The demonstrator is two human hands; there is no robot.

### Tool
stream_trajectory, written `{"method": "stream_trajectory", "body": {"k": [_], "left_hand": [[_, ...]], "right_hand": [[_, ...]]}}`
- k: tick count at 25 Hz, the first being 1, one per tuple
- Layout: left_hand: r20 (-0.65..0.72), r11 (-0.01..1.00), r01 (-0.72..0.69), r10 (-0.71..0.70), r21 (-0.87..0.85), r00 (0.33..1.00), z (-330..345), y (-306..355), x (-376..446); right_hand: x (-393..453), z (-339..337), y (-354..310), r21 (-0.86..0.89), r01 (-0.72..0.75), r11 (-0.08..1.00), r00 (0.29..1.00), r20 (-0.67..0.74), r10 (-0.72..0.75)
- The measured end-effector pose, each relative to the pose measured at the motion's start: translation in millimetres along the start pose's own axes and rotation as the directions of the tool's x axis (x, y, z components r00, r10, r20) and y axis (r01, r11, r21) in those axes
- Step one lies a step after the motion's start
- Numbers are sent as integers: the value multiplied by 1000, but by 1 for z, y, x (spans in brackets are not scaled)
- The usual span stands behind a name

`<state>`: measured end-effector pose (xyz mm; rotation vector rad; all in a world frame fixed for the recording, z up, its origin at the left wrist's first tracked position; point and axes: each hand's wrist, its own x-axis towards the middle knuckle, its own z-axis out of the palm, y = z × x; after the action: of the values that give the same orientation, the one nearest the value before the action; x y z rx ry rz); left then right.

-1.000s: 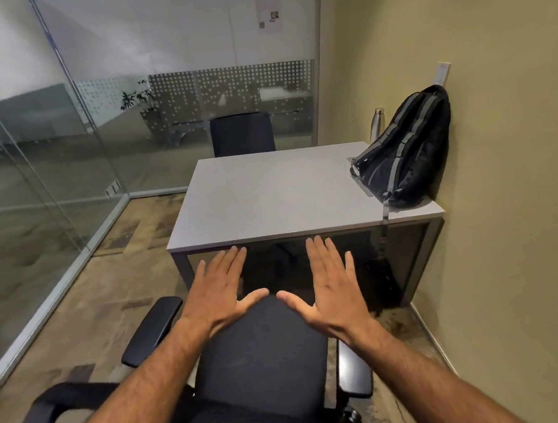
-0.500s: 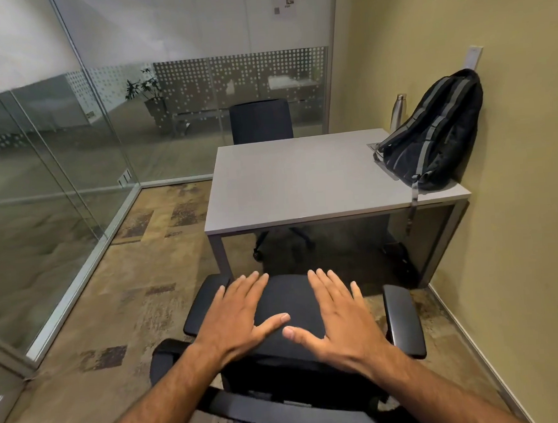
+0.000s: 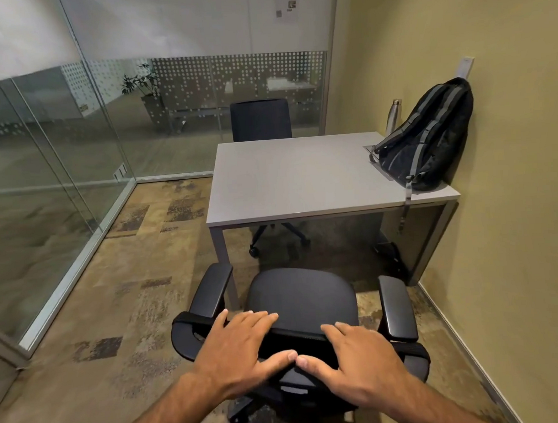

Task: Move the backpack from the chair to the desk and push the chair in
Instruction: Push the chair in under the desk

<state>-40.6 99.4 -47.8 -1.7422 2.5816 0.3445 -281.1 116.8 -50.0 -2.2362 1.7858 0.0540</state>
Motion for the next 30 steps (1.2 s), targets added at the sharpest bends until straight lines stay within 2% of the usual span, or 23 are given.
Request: {"method": "stream_trajectory", "body": {"k": [6, 20, 30], "left_hand": [[-69, 998, 2, 3, 69, 998, 6, 13, -2], [-106, 999, 8, -3, 44, 994, 11, 55, 25], [-150, 996, 67, -58, 55, 987, 10, 77, 75]], "right_hand": [[-9, 5, 14, -17, -6, 1000, 988, -156, 3], [-1, -10, 66, -36, -50, 998, 988, -146, 44], [34, -27, 109, -65, -11, 998, 969, -246, -5]]}}
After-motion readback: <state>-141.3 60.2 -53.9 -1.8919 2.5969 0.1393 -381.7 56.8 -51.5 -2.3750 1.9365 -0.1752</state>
